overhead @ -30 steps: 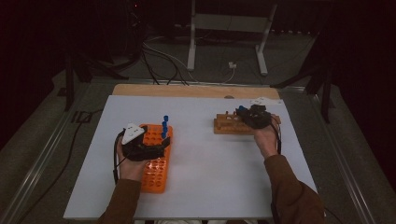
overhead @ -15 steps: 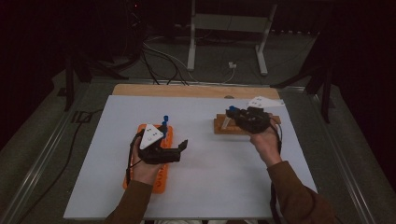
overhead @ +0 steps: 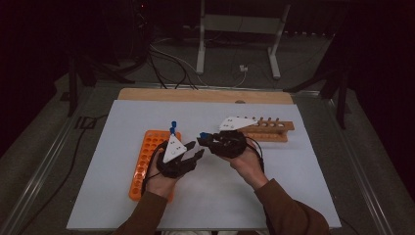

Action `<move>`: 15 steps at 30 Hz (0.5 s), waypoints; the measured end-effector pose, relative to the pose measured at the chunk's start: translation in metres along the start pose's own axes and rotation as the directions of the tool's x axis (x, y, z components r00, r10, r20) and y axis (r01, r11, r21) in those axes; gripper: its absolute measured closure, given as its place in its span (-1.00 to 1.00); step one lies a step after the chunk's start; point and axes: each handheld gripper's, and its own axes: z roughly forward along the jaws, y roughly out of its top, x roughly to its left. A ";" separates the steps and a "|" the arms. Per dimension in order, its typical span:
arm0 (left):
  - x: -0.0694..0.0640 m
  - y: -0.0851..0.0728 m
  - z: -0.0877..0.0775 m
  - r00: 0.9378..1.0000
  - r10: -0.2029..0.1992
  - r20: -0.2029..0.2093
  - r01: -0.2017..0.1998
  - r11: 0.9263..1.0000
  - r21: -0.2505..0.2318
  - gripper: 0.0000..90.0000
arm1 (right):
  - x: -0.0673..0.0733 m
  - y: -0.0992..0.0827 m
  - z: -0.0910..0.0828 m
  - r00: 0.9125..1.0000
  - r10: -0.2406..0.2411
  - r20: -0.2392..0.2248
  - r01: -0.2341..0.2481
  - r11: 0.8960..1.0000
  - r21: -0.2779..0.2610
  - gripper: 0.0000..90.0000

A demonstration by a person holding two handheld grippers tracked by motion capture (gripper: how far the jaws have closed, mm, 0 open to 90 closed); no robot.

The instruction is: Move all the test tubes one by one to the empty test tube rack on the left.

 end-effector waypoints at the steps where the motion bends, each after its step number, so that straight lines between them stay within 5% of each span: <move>1: 0.001 0.000 0.000 1.000 -0.002 0.006 0.002 1.000 -0.001 0.52 | 0.001 0.000 0.001 1.000 0.003 -0.008 -0.003 1.000 0.000 0.69; 8: 0.005 -0.004 0.000 1.000 -0.022 0.022 0.022 1.000 0.001 0.74 | 0.002 -0.001 0.004 1.000 0.006 -0.026 -0.006 1.000 0.007 0.68; 15: 0.015 -0.012 -0.008 0.998 -0.067 -0.013 0.067 0.998 0.000 0.74 | -0.014 -0.002 -0.015 0.997 0.074 -0.017 -0.075 0.996 -0.047 -0.26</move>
